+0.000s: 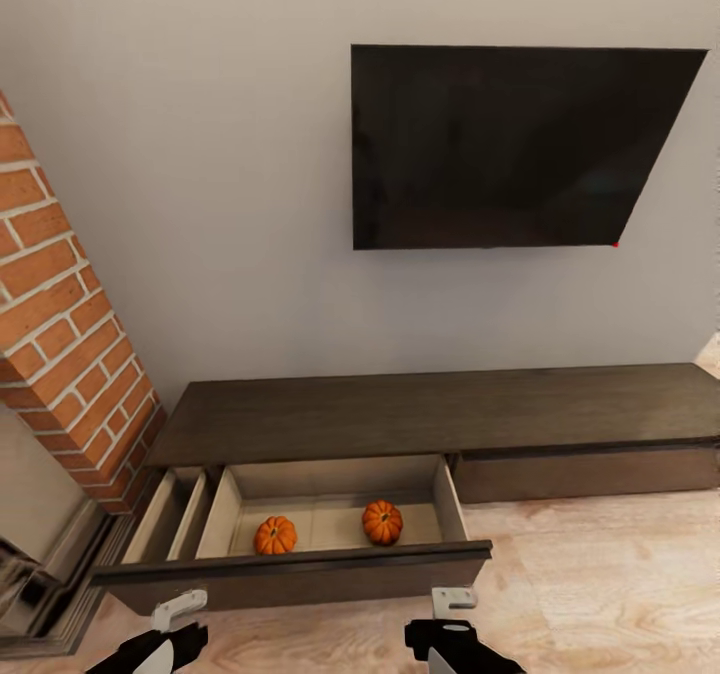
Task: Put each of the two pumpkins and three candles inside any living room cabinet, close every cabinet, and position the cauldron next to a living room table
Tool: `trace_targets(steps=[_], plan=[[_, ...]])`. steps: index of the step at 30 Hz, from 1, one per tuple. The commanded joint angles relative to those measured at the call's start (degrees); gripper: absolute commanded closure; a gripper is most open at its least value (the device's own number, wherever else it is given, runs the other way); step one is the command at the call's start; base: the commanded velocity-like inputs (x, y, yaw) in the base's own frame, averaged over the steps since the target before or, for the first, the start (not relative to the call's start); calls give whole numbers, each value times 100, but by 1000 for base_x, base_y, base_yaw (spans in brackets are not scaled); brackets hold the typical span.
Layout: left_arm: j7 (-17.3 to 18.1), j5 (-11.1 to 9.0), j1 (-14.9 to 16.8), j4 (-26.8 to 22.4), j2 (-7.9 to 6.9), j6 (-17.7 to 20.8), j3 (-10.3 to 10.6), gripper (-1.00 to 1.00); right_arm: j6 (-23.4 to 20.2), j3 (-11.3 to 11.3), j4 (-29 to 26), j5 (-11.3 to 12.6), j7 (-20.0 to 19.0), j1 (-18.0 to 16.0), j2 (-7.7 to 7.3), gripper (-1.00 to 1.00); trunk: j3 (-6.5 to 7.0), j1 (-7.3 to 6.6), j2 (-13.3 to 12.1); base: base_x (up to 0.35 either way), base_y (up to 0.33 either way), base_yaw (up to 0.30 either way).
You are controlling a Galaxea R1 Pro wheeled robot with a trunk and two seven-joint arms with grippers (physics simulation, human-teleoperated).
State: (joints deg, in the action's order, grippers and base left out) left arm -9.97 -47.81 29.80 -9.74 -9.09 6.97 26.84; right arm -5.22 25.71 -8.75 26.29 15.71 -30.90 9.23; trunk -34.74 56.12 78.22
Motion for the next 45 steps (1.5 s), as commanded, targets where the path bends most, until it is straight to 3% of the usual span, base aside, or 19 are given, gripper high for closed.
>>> trace_targets(steps=[1,12,25,32,45], plan=[[-40,-44,0,-20,-5,31,49,-100,-37,48,-13,26,37,1,-1,-100,-5,-4,3,-291,0,0],[-40,-44,-6,-19,-3,24,58,-100,-32,48,-13,20,19,22,12,-100,-5,-4,3,-251,0,0],[-40,-42,-34,-21,-5,10,59,-100,-32,50,-21,17,-284,57,40,-100,-5,-4,3,-248,0,0],[-40,-36,-44,-23,1,-37,63,-100,-31,51,-21,17,-291,57,53,-100,-5,-4,3,-40,0,0],[-47,-3,-44,-109,4,-367,104,-100,406,57,-60,12,-282,58,37,-100,-5,-4,3,-2,0,0]])
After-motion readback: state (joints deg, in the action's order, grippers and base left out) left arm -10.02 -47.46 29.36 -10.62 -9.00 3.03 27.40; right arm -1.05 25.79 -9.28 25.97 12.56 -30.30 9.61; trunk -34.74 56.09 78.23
